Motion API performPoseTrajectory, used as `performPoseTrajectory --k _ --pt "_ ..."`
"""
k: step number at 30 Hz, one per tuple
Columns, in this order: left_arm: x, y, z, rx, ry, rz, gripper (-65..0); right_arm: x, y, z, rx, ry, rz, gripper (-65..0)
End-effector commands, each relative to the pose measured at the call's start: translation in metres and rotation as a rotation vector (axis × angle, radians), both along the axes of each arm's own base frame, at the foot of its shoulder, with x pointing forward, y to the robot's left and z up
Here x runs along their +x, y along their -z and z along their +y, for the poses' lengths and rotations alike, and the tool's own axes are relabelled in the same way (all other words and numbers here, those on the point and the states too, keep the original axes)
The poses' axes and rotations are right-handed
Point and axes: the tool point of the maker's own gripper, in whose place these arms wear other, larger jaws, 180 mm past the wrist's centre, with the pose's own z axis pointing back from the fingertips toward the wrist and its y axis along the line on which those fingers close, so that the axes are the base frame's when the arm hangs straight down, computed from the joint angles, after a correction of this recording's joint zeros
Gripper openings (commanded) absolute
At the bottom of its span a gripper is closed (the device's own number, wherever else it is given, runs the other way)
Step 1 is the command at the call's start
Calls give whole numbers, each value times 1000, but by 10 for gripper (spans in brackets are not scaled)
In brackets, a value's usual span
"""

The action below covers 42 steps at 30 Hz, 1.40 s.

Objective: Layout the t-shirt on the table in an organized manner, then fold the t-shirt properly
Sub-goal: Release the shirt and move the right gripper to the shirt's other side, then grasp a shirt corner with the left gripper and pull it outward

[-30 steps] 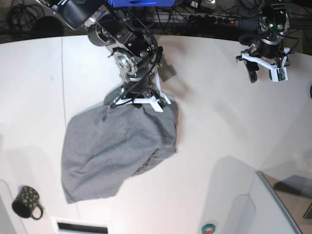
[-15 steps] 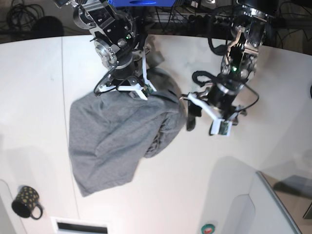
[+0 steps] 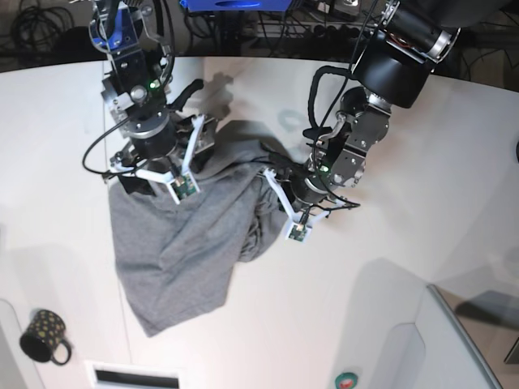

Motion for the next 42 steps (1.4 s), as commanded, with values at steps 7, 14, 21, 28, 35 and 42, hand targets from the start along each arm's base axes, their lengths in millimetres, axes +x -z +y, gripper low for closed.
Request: performPoseTrajectory --k 7,14,21,28,35,42 --pt "-73 27 48 75 17 100 -650 61 45 -40 89 78 127 -647" --pt "-112 16 56 26 -39 101 -650 92 54 -62 57 110 161 -606" --pt "-126 -38 15 -69 20 52 -650 109 30 -106 -53 149 162 -335" --pt "-60 -89 25 -113 -90 -106 -650 65 -17 -91 -46 110 22 -159" --pt "-7 -56 20 -123 -161 -42 -650 41 7 -134 33 309 69 -155" --pt "7 -37 -52 -142 -38 36 -650 33 36 -124 168 287 139 -161"
